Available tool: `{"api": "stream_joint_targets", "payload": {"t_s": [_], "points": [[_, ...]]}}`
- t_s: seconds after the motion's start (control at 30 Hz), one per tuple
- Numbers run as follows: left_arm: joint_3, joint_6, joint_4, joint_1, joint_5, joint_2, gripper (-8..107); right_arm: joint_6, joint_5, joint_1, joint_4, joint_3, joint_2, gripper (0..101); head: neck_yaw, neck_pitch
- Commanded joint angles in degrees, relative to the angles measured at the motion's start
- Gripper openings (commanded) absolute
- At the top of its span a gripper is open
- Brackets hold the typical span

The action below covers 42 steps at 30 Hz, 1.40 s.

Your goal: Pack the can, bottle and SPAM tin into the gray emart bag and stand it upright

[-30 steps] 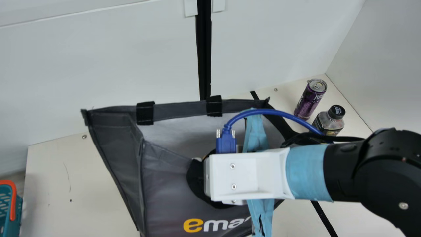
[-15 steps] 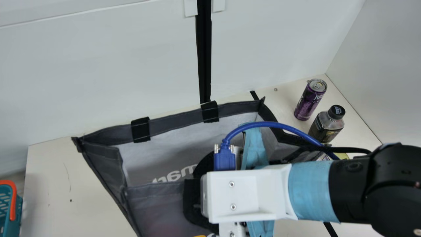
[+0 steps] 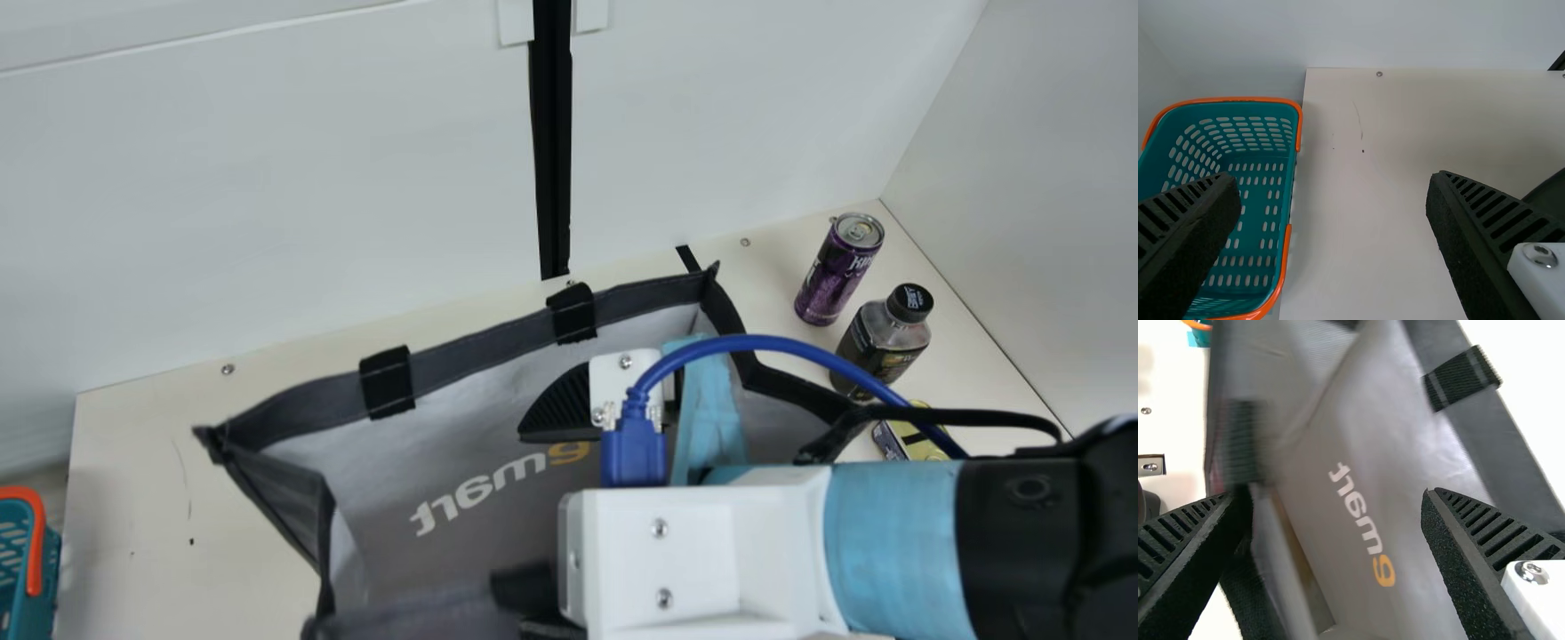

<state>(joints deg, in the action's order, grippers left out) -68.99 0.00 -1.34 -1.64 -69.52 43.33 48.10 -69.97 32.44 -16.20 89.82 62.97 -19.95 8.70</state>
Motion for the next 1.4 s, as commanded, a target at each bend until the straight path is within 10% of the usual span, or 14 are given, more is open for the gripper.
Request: {"api": "stream_joint_targets", "payload": {"t_s": [0.0, 0.87, 1.37], "points": [[0.0, 0.0, 0.0, 0.0, 0.0, 0.0, 90, -0.6, 0.1, 0.3, 0.2, 0.4, -0.2, 95, 0.0, 1.3], [0.0, 0.0, 0.0, 0.0, 0.0, 0.0, 90, -14.9, 0.1, 1.5, 1.7, 8.3, -4.4, 95, 0.0, 1.3], [0.0, 0.0, 0.0, 0.0, 0.0, 0.0, 90, -17.2, 0.1, -8.6, 7.0, 13.7, -4.3, 95, 0.0, 1.3]]}}
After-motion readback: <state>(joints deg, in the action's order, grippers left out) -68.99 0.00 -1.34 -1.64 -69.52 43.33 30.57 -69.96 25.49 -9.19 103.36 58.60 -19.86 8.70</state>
